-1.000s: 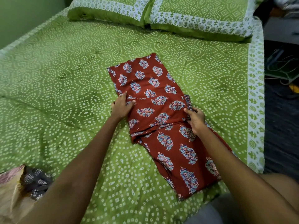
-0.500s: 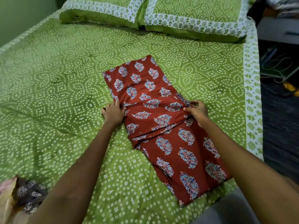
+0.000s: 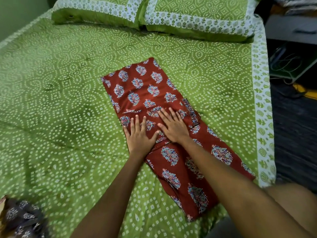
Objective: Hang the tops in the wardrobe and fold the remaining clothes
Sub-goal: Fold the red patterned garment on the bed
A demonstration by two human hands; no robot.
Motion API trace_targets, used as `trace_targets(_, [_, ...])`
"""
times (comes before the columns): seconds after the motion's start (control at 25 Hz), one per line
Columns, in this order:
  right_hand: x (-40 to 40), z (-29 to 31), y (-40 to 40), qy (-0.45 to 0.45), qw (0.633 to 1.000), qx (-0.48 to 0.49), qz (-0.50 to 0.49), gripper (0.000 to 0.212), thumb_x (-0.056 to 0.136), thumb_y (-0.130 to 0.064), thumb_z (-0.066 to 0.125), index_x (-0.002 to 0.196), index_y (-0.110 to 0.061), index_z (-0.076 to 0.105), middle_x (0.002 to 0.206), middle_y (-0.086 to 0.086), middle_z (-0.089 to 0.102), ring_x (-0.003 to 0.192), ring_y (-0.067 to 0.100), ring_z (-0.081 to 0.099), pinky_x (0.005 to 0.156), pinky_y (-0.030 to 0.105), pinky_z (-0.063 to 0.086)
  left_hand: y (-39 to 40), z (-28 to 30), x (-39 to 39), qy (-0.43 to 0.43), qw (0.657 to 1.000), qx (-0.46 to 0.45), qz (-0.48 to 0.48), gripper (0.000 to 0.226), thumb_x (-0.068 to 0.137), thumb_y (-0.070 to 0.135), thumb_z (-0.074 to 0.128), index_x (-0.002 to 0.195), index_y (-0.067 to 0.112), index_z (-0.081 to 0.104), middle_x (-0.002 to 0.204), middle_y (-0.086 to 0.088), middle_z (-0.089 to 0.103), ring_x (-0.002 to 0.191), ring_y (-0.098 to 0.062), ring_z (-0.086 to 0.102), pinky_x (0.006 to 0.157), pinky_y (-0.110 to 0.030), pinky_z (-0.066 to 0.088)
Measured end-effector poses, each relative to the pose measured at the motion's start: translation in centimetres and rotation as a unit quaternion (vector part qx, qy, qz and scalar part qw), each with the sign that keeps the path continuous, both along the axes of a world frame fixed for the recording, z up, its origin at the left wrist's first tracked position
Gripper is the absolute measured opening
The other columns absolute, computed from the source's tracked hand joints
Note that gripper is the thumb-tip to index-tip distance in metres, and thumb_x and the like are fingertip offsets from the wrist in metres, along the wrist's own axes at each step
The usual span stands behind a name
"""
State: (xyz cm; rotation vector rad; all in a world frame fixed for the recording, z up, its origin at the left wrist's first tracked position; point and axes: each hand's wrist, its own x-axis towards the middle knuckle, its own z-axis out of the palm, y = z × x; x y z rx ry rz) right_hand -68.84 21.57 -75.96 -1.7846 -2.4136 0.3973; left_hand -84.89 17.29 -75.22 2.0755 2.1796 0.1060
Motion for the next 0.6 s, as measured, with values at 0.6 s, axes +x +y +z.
trace_targets(0.6, [10.9,0.7,-2.4,-0.064,0.990,-0.011,-0.124,0.070,0.098,-0.053,0.016,0.150,-0.009,0.002,0.159,0.008,0.001,0.146,0.019,-0.002,0.118,0.035,-0.007,-4.0,0.7,1.1,0.013,1.000,-0.003,-0.013,0.091,0.075,0.070,-0.005,0.151,0.022,0.010,0.159,-0.004,0.004,0.146,-0.026,-0.002,0.113,-0.047,-0.012])
